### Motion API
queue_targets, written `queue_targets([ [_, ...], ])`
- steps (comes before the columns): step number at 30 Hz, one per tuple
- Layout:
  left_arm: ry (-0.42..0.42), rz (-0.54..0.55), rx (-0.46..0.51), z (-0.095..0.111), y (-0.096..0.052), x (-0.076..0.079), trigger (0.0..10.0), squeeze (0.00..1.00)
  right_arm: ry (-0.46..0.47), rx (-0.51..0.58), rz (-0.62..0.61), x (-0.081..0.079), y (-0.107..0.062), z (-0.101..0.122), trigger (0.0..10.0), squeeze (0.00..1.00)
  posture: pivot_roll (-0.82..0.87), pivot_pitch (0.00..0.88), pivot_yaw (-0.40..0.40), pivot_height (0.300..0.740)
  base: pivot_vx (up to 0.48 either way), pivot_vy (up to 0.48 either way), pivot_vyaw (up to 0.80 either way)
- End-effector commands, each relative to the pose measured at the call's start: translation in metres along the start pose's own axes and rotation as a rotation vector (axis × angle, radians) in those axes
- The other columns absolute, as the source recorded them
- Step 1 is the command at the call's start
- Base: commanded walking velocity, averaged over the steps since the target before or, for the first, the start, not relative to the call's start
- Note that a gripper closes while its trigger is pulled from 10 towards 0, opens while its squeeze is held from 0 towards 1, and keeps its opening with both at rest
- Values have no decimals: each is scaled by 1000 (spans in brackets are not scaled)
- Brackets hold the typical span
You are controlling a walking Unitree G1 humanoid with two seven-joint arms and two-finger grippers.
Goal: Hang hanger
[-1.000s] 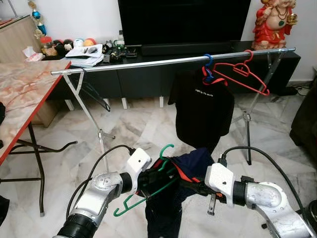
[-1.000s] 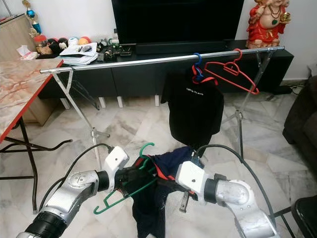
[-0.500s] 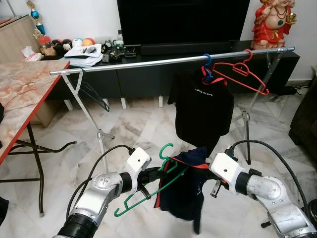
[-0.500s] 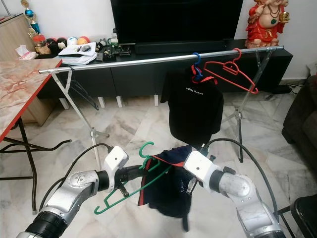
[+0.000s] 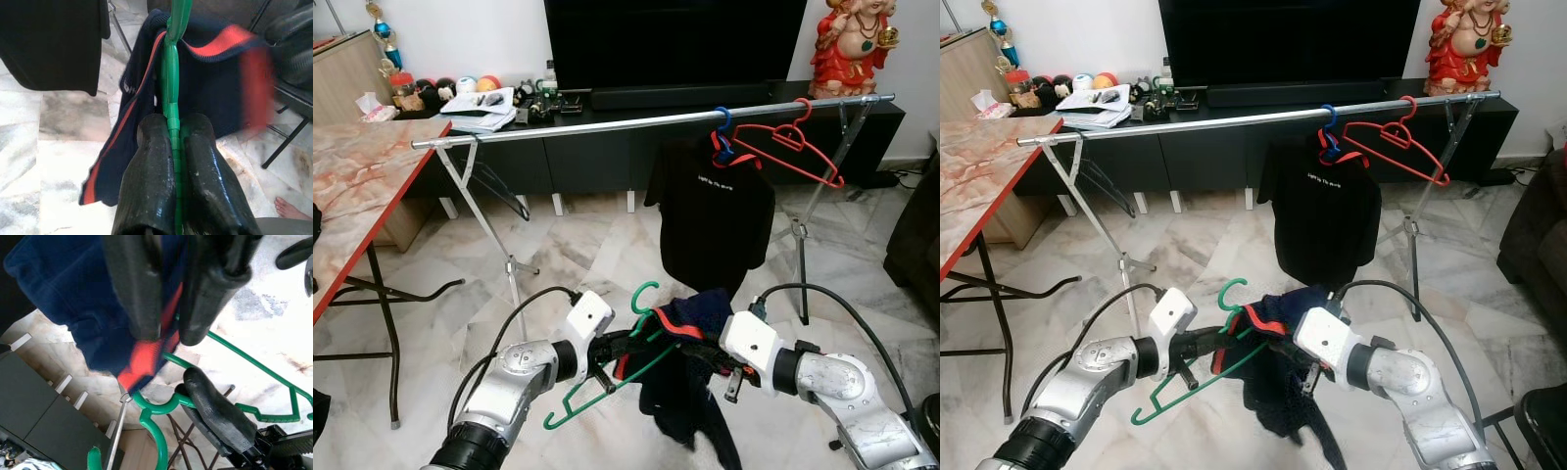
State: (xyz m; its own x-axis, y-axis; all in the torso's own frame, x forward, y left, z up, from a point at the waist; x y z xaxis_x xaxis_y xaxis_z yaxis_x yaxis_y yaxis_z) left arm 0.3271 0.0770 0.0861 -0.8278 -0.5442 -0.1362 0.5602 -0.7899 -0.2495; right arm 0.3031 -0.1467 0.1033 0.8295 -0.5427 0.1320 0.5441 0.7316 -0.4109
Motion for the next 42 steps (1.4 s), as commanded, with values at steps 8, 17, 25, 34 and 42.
queue_targets([
  [8, -12, 32, 43, 8, -1, -5, 10000, 0, -26, -49, 23, -4, -2, -3, 10000, 1000, -65, 41, 21, 740, 0, 0, 0],
  [17, -20, 40, 34, 4, -4, -7, 10000, 0, -33, 6, -43, 11, -19, 13, 10000, 1000, -70, 42, 18, 740, 0, 0, 0],
  [25, 27, -34, -17, -8, -11, -1, 10000, 0, -163, -116, -220, 51, -48, 7, 10000, 0, -76, 46, 18, 740, 0, 0, 0],
  [34, 94, -177, -7, -6, -15, 14, 10000, 0, -234, -100, 28, 30, -41, 11, 10000, 0, -74, 42, 13, 740, 0, 0, 0],
  [42, 151, -313, 26, 6, -16, 27, 10000, 0, -275, -85, 255, 12, -33, 4, 10000, 0, -67, 27, 8, 740, 0, 0, 0],
])
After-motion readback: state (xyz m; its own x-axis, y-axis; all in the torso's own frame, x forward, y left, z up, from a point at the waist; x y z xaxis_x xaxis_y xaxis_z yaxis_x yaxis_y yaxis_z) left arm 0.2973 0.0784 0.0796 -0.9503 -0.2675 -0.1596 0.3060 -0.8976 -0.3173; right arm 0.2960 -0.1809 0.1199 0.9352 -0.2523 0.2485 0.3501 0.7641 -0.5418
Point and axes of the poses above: a point about 5 cm out from each wrist's last joint towards the gripper, its own y axis pointing out of the wrist towards the gripper, its own z axis along the axis of the wrist's last joint, x = y × z, the point moved 3 cm from there along y, pointing out of the wrist towards the gripper, and after that the axes turned 13 degrees about y, right-handed, at the moved point
